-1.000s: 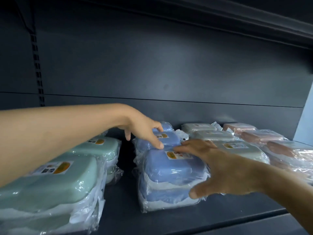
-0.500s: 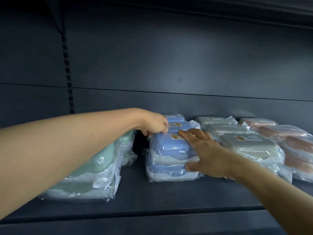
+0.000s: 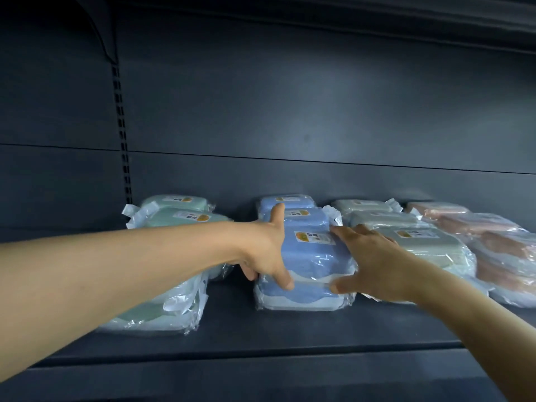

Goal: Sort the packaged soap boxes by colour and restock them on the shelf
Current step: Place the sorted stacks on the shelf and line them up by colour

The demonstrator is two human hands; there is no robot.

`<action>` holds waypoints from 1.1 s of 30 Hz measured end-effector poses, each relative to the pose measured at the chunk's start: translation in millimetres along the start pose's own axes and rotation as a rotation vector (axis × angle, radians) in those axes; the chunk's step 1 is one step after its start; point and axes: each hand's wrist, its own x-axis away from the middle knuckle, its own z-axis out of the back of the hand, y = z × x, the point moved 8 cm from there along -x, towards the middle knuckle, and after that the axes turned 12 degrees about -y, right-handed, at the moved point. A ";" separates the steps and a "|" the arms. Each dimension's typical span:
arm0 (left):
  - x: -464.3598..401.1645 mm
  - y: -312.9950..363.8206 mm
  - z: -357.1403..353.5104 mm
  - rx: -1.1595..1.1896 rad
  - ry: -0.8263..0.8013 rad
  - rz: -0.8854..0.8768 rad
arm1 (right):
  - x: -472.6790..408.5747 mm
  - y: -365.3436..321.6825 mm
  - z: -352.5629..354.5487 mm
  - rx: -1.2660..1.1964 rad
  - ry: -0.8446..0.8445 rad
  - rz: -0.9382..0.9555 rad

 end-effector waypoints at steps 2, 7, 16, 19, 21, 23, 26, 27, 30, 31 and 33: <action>-3.1 -1.5 -3.3 0.046 0.030 0.004 | -5.0 0.3 -2.6 0.025 -0.007 -0.003; -8.9 -2.6 -0.7 0.110 0.067 0.007 | -20.2 1.6 -3.3 0.013 -0.029 -0.023; -2.0 -6.0 -3.0 0.161 0.047 0.011 | -6.4 -1.1 -1.3 0.009 -0.017 -0.051; 16.3 -5.4 6.4 0.095 0.043 0.007 | 8.8 -10.9 13.2 -0.015 0.030 -0.020; 39.3 -8.4 22.5 0.047 0.096 -0.026 | 20.2 -23.9 25.9 -0.065 0.074 0.046; 69.1 -19.6 40.7 -0.011 0.184 -0.049 | 31.3 -41.7 37.2 -0.120 0.109 0.110; 108.1 -53.5 53.5 -0.006 0.242 -0.059 | 40.6 -74.9 43.5 -0.149 0.131 0.199; 117.5 -68.2 54.3 0.012 0.248 -0.055 | 41.3 -86.0 43.0 -0.165 0.125 0.222; 139.2 -114.0 51.1 0.018 0.259 -0.010 | 39.9 -121.4 36.0 -0.199 0.079 0.282; 143.5 -128.4 48.7 0.016 0.255 0.004 | 38.3 -132.5 32.8 -0.193 0.062 0.299; 149.2 -153.8 42.1 0.010 0.232 0.029 | 35.6 -152.7 27.0 -0.177 0.036 0.319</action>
